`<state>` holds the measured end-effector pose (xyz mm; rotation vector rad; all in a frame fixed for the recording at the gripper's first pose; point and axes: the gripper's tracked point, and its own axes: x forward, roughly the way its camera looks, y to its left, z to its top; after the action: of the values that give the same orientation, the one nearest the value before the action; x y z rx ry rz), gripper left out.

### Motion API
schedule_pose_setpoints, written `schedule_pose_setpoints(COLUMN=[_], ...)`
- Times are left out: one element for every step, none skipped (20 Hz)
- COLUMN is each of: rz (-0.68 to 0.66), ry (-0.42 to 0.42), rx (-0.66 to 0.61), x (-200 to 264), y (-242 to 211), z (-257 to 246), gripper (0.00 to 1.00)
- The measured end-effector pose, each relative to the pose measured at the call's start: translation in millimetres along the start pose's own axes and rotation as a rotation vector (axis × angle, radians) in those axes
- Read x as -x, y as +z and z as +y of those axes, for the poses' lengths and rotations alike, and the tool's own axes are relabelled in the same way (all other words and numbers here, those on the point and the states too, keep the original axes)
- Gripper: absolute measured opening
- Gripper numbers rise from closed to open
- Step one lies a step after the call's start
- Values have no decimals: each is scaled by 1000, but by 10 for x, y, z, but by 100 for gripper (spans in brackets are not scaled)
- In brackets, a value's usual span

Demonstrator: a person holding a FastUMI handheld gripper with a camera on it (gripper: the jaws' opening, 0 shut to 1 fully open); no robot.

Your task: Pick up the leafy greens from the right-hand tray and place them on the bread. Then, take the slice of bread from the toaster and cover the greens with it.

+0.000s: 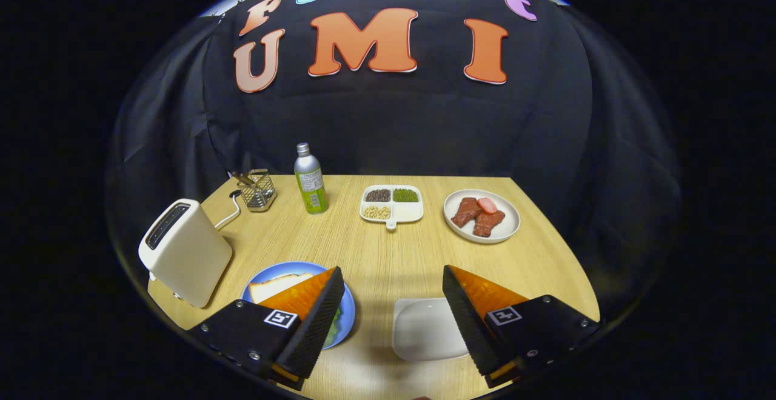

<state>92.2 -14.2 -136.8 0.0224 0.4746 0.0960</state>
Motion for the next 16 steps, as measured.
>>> schedule_pose_setpoints(rz=[-17,-35,-52,-70,-88,-109,-132,-156,-179,-202,-222,-240,-255,-266,-276,-285], ry=[-2,-7,-12,-19,-25,-27,-29,-30,-31,-33,-34,-35,-37,-39,-41,-42], rx=[-4,-9,-10,-8,-3,5,13,19,22,22,21,21,21,22,24,28], x=[53,156,216,274,342,415,491,514,581,644,703,765,814,855,900,938], y=[80,120,186,259,331,404,489,589,677,741,801,862,905,937,961,978], z=[-46,-93,-127,-173,-214,-236,-251,-271,-273,-276,-278,-269,-272,-266,-260,-250], gripper=[98,98,98,97,98,97,98,98,98,98,97,98,97,98,98,97])
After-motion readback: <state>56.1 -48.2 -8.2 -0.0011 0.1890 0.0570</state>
